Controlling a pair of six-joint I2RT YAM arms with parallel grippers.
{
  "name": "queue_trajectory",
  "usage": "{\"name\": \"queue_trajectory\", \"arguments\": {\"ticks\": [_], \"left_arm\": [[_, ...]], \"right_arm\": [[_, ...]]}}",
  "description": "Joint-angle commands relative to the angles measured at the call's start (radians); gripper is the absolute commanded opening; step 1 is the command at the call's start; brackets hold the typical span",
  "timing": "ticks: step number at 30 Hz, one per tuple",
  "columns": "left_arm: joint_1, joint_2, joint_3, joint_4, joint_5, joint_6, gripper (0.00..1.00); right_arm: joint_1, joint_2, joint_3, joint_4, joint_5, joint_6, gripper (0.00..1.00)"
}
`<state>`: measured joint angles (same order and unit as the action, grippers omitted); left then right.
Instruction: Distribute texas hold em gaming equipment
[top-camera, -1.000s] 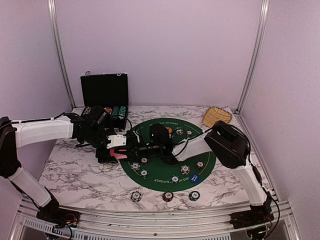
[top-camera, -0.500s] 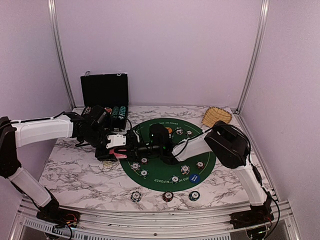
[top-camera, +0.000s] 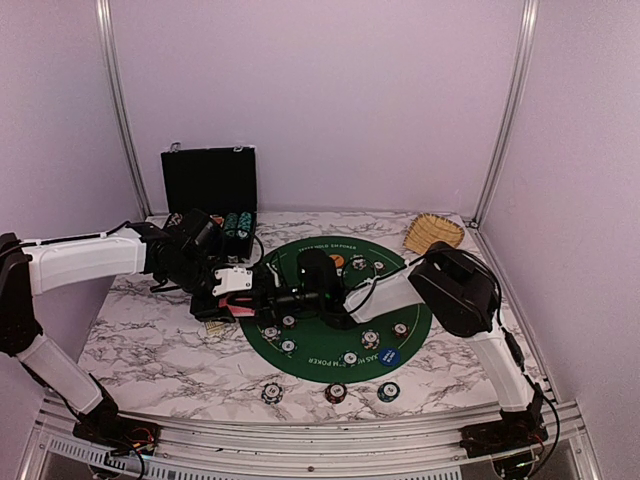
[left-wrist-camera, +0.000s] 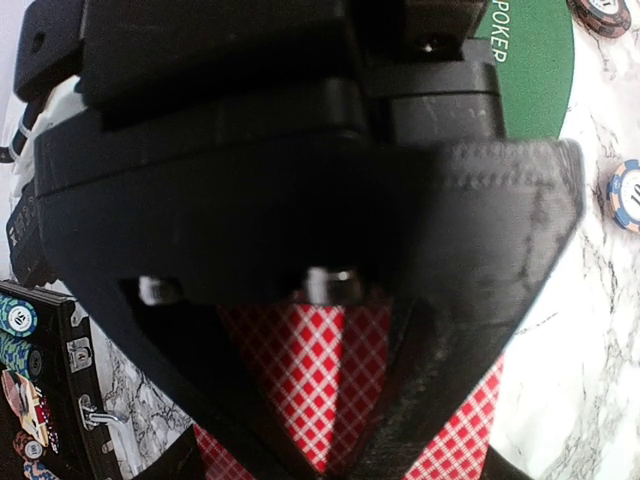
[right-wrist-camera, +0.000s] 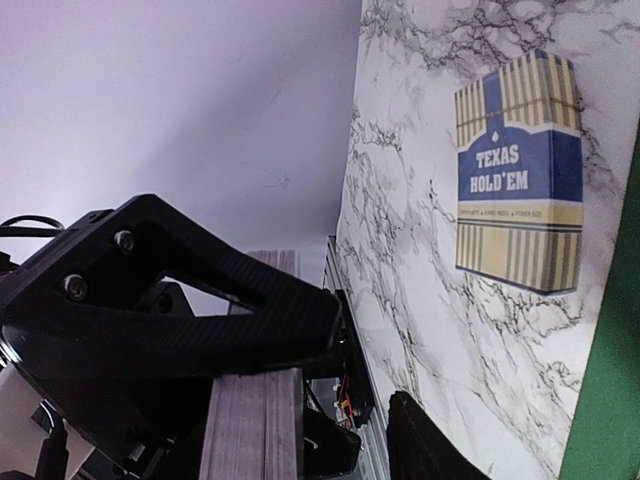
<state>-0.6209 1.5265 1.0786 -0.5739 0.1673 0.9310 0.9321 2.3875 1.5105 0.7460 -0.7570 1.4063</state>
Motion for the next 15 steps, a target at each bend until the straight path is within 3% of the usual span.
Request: {"name": "queue_trajectory", "arguments": {"ticks": [1,15], "left_arm": [[-0.003,-0.009,0.038,-0.011,0.026,-0.008,0.38],[-0.003,0.003,0.035,-0.036,-0.025,-0.014,0.35]], "right_arm": [[0.001,-0.027,0.028,-0.034,0.018,-0.010,0.50],[-0.013,-0.047,0.007,-0.053,0.028,-0.024,0.51]]}}
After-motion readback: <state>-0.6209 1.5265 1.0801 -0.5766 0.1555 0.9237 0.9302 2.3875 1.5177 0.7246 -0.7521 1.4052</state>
